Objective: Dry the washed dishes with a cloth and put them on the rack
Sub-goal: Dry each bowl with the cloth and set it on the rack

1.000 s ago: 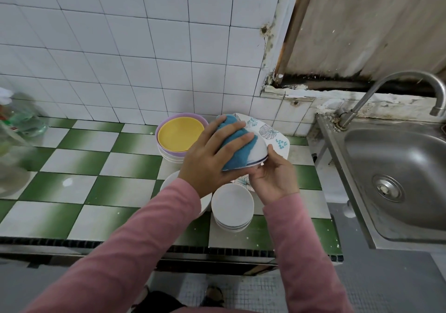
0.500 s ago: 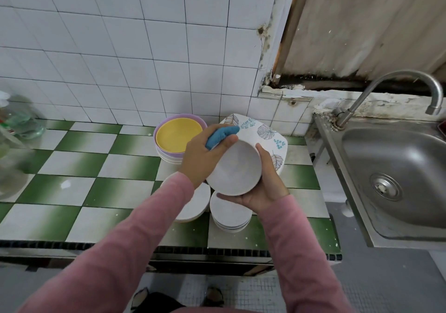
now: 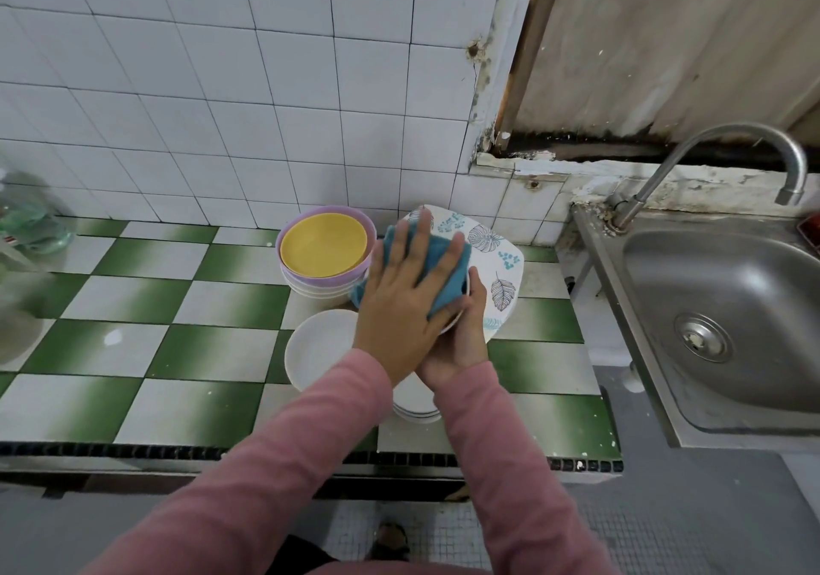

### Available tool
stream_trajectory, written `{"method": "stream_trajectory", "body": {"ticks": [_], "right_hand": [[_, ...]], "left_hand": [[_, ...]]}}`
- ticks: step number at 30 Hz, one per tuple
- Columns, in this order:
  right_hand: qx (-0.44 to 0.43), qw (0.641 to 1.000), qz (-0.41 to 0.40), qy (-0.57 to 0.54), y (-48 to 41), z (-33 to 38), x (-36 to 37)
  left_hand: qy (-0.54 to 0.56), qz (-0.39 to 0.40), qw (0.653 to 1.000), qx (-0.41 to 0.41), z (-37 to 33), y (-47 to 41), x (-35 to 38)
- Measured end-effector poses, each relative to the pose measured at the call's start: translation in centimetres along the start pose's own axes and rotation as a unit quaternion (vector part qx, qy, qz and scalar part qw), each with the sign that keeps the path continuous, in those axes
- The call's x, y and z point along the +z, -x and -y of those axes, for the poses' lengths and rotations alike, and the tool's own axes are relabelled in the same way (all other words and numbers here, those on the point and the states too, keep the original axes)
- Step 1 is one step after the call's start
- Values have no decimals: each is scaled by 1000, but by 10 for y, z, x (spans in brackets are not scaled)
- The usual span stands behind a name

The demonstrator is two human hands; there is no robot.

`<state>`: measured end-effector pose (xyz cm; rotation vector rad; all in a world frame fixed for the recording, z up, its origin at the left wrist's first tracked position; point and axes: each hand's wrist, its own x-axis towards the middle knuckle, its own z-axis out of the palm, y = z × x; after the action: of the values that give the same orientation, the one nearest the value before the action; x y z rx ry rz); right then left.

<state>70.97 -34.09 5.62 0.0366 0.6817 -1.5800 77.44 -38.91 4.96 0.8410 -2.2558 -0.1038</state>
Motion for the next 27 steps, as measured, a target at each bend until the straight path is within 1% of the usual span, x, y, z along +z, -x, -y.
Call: {"method": "stream_trajectory", "body": {"ticks": [1,3,6,8,10,11,13,15,16,18,21,25,27], "right_hand": [[-23,1000,-4,4,-1,-1,0],[-50,999,-8,13,-2,0,-2],[-84,996,-11,13,-6,3,-3],[-105,994,-7,4,-6,6,-4],[-98,995,-13,14,-7,13,-6],[-84,996,-13,24,-6,17,-7],[-56,997,-18,43,-8,25,-10],[-37,998,-17,43,-9,33,-10],[-33,999,-16,38,-10,36,-10],[-23,999,-17,22,-9,39,-11],[-17,999,-24,33,-7,41,-20],[-11,999,-7,51,-5,47,-29],[2,999,0,48,-4,49,-30]], "left_hand": [[-28,29,999,-10,-3,4,4],[-51,82,995,-22,-2,8,9],[-46,181,982,9,3,8,6],[-41,260,965,19,4,5,3],[-25,302,952,34,3,2,1],[-6,306,951,43,4,0,-2],[28,282,957,63,6,-5,-7],[21,246,964,96,8,-5,-9],[5,241,964,113,9,-4,-10],[-21,260,956,133,10,-3,-11],[-4,284,947,149,15,-2,-11],[19,269,944,191,23,-3,-8],[38,266,945,188,24,-4,-7]]}}
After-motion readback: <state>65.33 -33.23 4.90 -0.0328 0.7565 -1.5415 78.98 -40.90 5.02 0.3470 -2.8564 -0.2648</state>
